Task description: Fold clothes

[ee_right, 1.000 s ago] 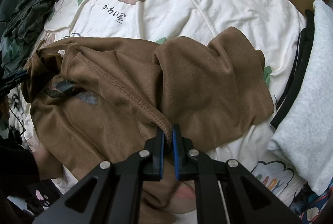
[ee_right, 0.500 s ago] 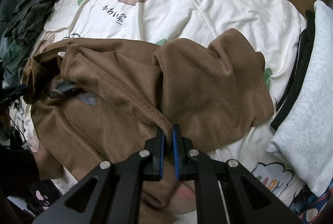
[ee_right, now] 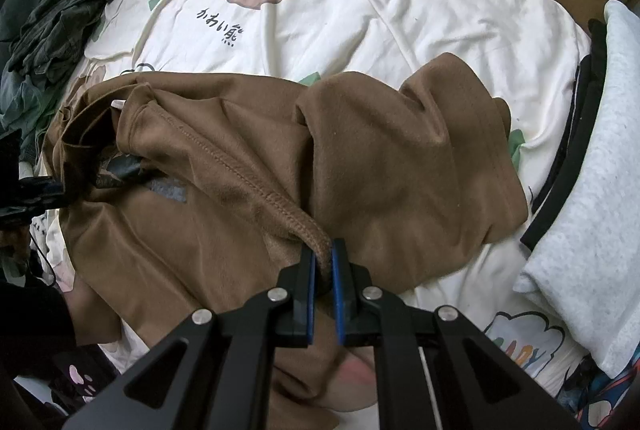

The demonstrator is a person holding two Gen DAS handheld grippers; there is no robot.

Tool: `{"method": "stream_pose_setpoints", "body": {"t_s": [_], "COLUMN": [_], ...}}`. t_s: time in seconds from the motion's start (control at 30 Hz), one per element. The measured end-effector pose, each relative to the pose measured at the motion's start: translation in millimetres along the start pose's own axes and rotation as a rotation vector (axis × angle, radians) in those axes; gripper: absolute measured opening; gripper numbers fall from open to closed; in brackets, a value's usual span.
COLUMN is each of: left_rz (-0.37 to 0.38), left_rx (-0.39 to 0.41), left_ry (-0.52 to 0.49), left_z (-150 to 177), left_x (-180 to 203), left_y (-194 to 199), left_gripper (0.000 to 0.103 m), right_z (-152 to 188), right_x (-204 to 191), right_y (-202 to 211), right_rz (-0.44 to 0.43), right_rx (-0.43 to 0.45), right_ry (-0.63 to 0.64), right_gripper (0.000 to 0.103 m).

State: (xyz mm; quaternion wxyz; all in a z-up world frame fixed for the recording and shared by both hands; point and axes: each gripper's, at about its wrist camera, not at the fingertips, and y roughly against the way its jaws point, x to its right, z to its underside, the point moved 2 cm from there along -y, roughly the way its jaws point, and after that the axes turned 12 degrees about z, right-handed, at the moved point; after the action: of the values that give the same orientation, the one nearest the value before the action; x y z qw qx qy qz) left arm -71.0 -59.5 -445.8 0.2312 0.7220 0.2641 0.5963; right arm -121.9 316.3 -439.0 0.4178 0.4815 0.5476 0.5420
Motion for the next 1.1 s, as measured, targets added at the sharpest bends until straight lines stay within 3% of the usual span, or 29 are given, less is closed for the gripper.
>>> {"method": "stream_pose_setpoints", "body": {"t_s": [0.33, 0.53, 0.7, 1.1], "left_rz": [-0.079, -0.199, -0.256, -0.253], "left_rx": [-0.070, -0.182, -0.286, -0.505], "left_ry": [-0.075, -0.189, -0.257, -0.467], "left_z": [-11, -10, -5, -2], "left_x": [1, -3, -12, -4], "left_y": [41, 61, 67, 53], "left_gripper": [0.027, 0.027, 0.027, 0.027], "right_z": [3, 4, 3, 6], "right_x": [2, 1, 0, -2], "right_y": [1, 1, 1, 0], "right_rz": [-0.005, -0.002, -0.001, -0.003], "right_rx": [0.006, 0.010, 0.012, 0.015], "right_ry": [-0.003, -0.001, -0.001, -0.003], "right_gripper": [0.007, 0.007, 0.007, 0.007]}}
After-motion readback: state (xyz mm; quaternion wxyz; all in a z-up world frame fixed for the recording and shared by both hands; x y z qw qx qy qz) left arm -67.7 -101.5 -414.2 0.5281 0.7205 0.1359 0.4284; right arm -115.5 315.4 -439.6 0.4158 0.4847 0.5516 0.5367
